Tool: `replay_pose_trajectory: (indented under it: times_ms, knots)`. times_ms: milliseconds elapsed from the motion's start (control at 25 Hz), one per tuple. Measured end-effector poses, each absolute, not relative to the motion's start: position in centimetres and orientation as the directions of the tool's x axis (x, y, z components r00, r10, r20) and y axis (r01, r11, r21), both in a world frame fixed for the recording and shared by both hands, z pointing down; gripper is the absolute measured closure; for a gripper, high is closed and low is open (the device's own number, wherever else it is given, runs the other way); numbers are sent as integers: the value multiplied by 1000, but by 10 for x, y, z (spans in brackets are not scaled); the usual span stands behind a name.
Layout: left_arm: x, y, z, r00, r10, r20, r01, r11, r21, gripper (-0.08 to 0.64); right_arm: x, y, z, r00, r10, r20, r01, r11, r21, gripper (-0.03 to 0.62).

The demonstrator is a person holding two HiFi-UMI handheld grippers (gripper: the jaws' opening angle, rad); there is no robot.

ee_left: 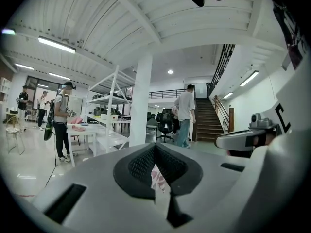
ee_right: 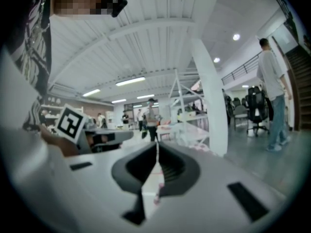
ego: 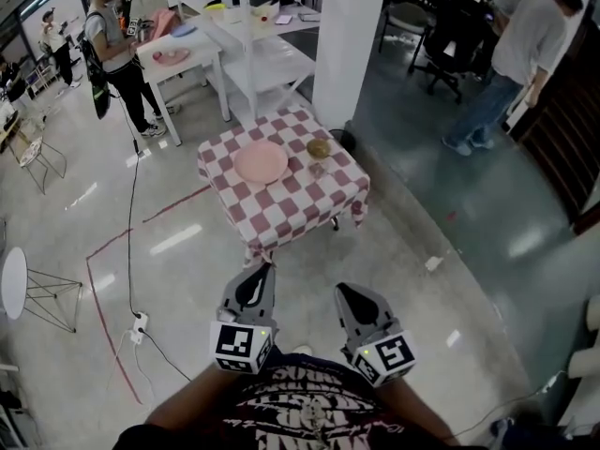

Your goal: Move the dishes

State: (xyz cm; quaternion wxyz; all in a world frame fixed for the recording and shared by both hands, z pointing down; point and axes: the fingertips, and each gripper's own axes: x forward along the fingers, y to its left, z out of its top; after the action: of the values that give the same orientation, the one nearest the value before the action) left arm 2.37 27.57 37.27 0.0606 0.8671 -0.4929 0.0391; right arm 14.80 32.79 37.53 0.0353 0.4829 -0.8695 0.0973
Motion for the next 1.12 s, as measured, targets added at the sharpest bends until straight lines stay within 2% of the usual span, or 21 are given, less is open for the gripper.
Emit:
replay_pose_trajectory:
  times_ms: [560, 1120]
  knots:
    - [6, 258, 370, 466, -872, 151, -884, -463, 54, 531, 145, 302, 378, -531, -828, 178, -846, 510, -152, 557]
    - [-30, 159, 392, 473, -863, 179, -881, -465, 83, 531, 138, 188, 382, -450, -871, 195, -893, 438, -105, 557]
